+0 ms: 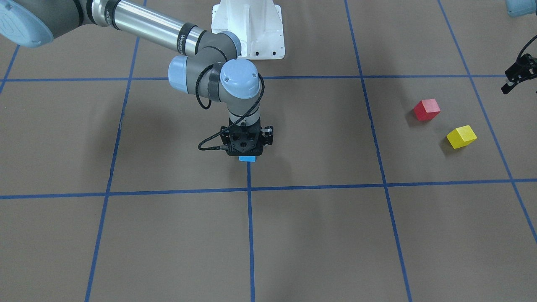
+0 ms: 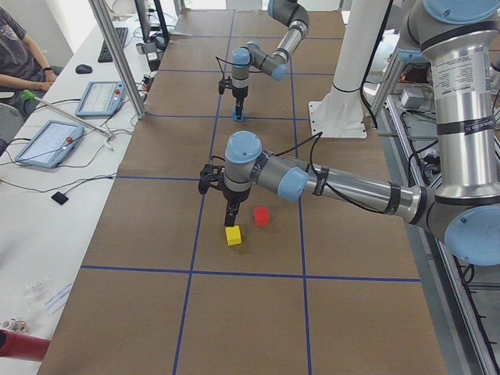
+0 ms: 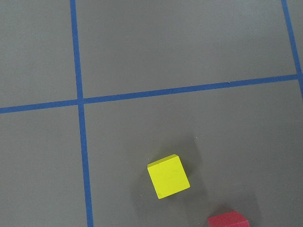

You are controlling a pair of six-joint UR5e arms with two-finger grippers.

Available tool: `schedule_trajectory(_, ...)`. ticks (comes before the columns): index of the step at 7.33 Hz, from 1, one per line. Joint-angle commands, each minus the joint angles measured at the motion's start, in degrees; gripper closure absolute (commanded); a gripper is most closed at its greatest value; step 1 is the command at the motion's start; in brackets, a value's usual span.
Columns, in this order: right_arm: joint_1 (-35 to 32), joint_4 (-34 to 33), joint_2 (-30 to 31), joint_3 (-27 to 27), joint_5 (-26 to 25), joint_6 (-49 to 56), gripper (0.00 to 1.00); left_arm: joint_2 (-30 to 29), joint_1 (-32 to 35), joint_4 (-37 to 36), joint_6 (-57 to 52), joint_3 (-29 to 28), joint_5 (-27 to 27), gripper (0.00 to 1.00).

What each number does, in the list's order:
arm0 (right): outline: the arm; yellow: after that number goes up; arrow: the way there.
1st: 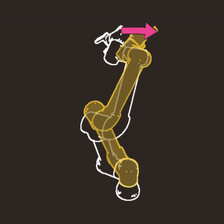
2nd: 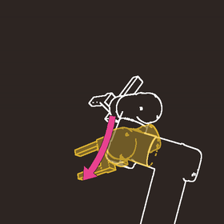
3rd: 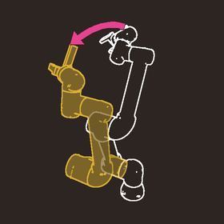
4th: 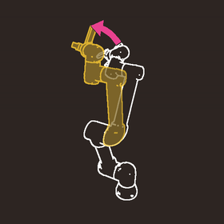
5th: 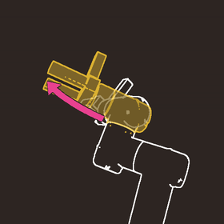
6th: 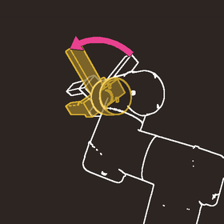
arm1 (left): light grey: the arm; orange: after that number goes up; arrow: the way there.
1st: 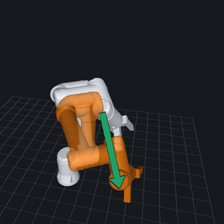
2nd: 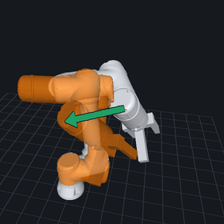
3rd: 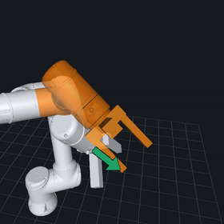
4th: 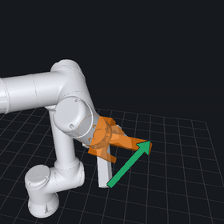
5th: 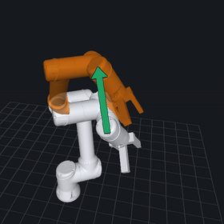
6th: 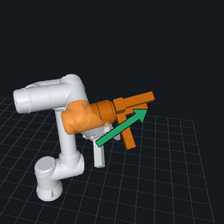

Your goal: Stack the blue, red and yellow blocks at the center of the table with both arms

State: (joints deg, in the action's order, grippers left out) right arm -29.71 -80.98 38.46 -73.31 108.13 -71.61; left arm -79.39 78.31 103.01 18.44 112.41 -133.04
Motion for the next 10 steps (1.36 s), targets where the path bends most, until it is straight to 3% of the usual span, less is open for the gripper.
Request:
schedule_trajectory(1, 0.0, 0.0, -0.2, -0.4, 0.0, 0.9, 0.0, -0.1, -0.2, 0.1, 0.0, 0.0, 0.0, 0.0)
schedule_trajectory(3, -2.7, -0.8, 2.8, -7.2, 2.1, 1.0, 0.0, -1.5, -8.3, 5.0, 14.1, -0.2, 1.9, 0.0)
schedule_trajectory(5, -7.0, -0.9, 18.0, -23.3, 6.3, 2.4, 0.0, -1.8, -22.8, 9.8, 27.3, -1.0, 14.3, 0.0)
schedule_trajectory(6, -9.1, -0.7, 23.4, -28.1, 8.1, 7.0, 0.0, -1.3, -27.5, 10.8, 32.0, -1.7, 17.4, 0.0)
schedule_trajectory(9, -10.3, -0.7, 25.1, -27.9, 9.1, 7.6, 0.0, 1.3, -32.8, 19.4, 41.8, -5.3, 16.9, 0.0)
schedule_trajectory(10, -10.3, -0.7, 25.4, -27.9, 9.0, 7.6, 0.0, 2.0, -32.9, 25.8, 41.9, -10.0, 16.2, 0.0)
